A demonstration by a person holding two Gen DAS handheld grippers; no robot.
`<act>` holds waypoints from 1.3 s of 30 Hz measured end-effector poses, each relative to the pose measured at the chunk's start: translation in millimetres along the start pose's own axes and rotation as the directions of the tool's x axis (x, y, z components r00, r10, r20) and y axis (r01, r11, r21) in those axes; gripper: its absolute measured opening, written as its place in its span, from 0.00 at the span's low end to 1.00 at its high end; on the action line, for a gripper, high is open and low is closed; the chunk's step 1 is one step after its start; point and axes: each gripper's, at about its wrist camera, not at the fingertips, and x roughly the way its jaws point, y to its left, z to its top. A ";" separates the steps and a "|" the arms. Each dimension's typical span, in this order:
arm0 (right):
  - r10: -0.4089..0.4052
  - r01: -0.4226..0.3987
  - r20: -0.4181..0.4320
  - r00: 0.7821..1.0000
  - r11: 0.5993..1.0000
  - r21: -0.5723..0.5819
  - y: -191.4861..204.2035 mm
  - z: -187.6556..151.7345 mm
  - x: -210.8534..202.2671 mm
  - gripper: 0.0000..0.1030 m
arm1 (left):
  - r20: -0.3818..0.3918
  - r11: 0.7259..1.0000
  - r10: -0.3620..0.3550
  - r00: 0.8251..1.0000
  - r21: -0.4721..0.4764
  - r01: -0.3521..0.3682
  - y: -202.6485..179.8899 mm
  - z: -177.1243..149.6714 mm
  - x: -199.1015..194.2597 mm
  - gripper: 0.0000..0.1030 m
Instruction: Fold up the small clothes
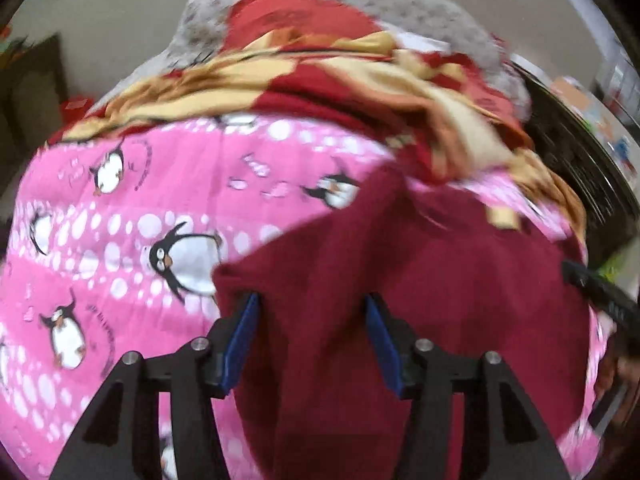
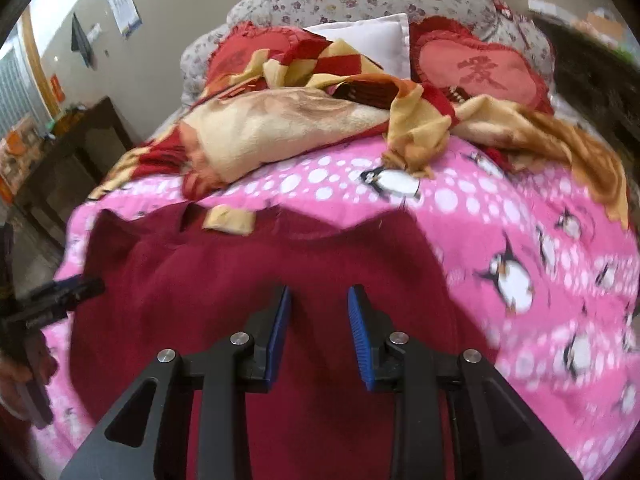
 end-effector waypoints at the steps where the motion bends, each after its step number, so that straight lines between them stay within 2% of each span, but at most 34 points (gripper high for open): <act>1: -0.024 0.024 0.002 1.000 1.000 -0.008 -2.8 2.6 7.3 0.42 | -0.010 0.999 -0.011 1.000 -0.030 0.011 5.3 2.8 6.5 0.59; 2: -0.030 0.030 -0.005 1.000 1.000 -0.001 -8.0 4.4 14.9 0.48 | -0.017 0.999 -0.024 1.000 -0.047 0.023 9.8 5.2 11.3 0.59; 3: -0.023 0.023 -0.010 1.000 1.000 0.021 -13.2 5.8 21.0 0.49 | -0.018 0.998 -0.031 0.999 -0.055 0.030 11.8 6.0 13.8 0.59; 6: 0.020 -0.019 -0.007 1.000 0.996 0.092 -25.7 10.5 27.4 0.50 | 0.000 1.000 0.004 1.000 -0.002 -0.004 4.1 4.0 10.1 0.60; 11: 0.001 -0.004 0.026 1.000 0.994 0.106 -15.5 10.0 3.1 0.50 | 0.010 1.000 0.015 1.000 0.002 -0.015 1.5 -1.8 -1.8 0.60; 15: 0.079 -0.083 0.086 0.993 0.996 0.043 14.1 13.9 -21.7 0.50 | 0.023 0.999 0.033 0.999 -0.002 -0.033 2.7 -4.0 -12.1 0.59; 20: 0.193 -0.186 0.068 0.979 0.977 -0.106 73.6 22.6 -22.5 0.50 | 0.039 0.998 0.058 0.998 0.011 -0.058 4.7 -9.3 -27.5 0.59; 23: 0.230 -0.220 0.031 0.973 0.957 -0.189 115.8 24.3 -9.2 0.50 | 0.045 0.997 0.076 0.996 0.016 -0.076 8.7 -13.6 -35.6 0.59; 28: 0.282 -0.278 -0.023 0.959 0.925 -0.260 169.9 26.3 21.1 0.46 | 0.040 0.997 0.078 0.996 0.012 -0.079 18.7 -21.5 -42.9 0.59; 32: 0.290 -0.299 -0.072 0.954 0.924 -0.238 193.4 31.1 53.3 0.42 | 0.033 0.997 0.075 0.997 0.000 -0.075 27.2 -27.0 -45.5 0.60; 39: 0.246 -0.256 -0.078 0.966 0.952 -0.168 205.7 46.3 98.3 0.41 | 0.010 0.996 0.075 0.997 -0.042 -0.074 40.2 -35.6 -43.9 0.60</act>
